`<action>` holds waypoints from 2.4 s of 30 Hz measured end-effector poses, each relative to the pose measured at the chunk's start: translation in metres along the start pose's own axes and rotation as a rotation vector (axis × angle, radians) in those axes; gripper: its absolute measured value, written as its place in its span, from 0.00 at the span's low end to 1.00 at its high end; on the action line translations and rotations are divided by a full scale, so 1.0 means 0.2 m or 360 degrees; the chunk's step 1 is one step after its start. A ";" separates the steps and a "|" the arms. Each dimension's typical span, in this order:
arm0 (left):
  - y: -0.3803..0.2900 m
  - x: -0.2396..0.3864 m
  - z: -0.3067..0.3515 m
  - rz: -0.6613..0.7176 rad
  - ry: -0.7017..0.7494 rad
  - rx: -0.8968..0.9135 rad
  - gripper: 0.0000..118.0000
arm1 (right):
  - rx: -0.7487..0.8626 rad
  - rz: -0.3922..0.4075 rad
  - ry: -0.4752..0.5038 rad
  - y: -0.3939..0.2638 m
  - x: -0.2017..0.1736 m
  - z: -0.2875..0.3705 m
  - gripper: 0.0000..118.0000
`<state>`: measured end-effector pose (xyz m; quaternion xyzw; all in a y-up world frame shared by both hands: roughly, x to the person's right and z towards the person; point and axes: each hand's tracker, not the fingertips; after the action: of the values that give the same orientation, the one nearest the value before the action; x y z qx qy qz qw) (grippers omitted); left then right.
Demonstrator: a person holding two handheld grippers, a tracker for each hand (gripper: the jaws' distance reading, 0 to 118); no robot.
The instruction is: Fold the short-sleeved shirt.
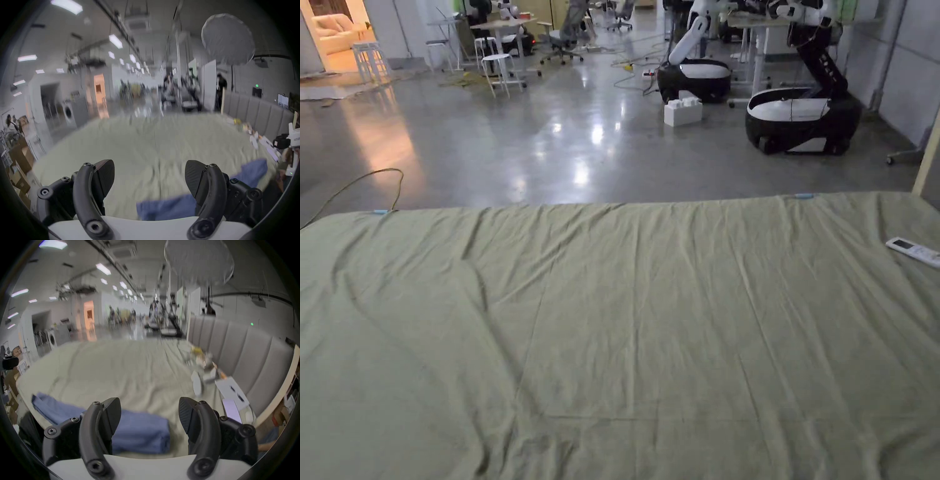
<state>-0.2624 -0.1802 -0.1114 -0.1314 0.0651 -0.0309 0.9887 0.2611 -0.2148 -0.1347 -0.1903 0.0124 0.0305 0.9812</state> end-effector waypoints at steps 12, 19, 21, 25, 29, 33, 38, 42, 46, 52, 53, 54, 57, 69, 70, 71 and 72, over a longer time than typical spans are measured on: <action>0.29 0.34 0.20 -0.0211 -0.0099 0.0414 0.24 | 0.0499 0.0056 0.0254 0.28 -0.30 0.12 0.18; 0.26 0.40 0.18 -0.0150 -0.0241 0.0342 0.00 | 0.0500 0.0082 0.0266 0.26 -0.36 0.14 0.00; 0.27 0.40 0.18 -0.0152 -0.0263 0.0333 0.00 | 0.0392 0.0011 0.0273 0.24 -0.36 0.12 0.00; 0.27 0.39 0.19 -0.0094 -0.0246 0.0352 0.00 | 0.0432 -0.0004 0.0283 0.25 -0.35 0.12 0.00; 0.27 0.37 0.17 -0.0049 -0.0246 0.0310 0.00 | 0.0419 -0.0007 0.0283 0.24 -0.34 0.11 0.00; 0.22 0.13 0.05 0.0195 -0.0387 0.0113 0.01 | 0.0396 -0.0024 0.0291 0.23 -0.33 0.11 0.00; -0.03 -0.18 -0.29 0.0748 -0.0594 -0.0310 0.71 | 0.0289 -0.0090 0.0353 0.15 -0.31 0.09 0.00; -0.43 -0.44 -0.49 0.1135 -0.0338 -0.0657 0.90 | 0.0202 -0.0129 0.0352 0.10 -0.30 0.10 0.00; -0.74 -0.54 -0.65 0.1255 -0.0279 -0.0925 0.86 | 0.0122 -0.0174 0.0341 0.05 -0.28 0.09 0.00; -0.94 -0.47 -0.69 0.1524 -0.0492 -0.0875 0.74 | 0.0078 -0.0197 0.0325 0.04 -0.27 0.09 0.00; -0.92 -0.46 -0.70 0.1557 -0.0498 -0.0837 0.60 | 0.0072 -0.0198 0.0322 0.04 -0.27 0.09 0.00; -0.92 -0.45 -0.70 0.1615 -0.0525 -0.0855 0.45 | 0.0067 -0.0201 0.0326 0.04 -0.27 0.09 0.00; -0.95 -0.33 -0.71 0.1563 -0.0560 -0.0973 0.19 | 0.0052 -0.0207 0.0344 0.04 -0.29 0.08 0.00; -0.62 -0.69 -0.54 0.1420 -0.0246 -0.0639 0.11 | -0.0002 -0.0165 0.0332 0.03 -0.28 0.09 0.00; -0.59 -0.74 -0.54 0.1372 -0.0207 -0.0614 0.11 | -0.0006 -0.0184 0.0335 0.02 -0.28 0.09 0.00; -0.55 -0.78 -0.53 0.1312 -0.0183 -0.0656 0.11 | -0.0010 -0.0209 0.0342 0.01 -0.27 0.08 0.00; -0.51 -0.78 -0.52 0.1228 -0.0151 -0.0655 0.11 | -0.0015 -0.0231 0.0351 0.01 -0.26 0.08 0.00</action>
<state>-0.4362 -0.2925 -0.1646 -0.2930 0.0688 0.3604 0.8829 0.2084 -0.2106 -0.1188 -0.1974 0.1062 -0.0615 0.9726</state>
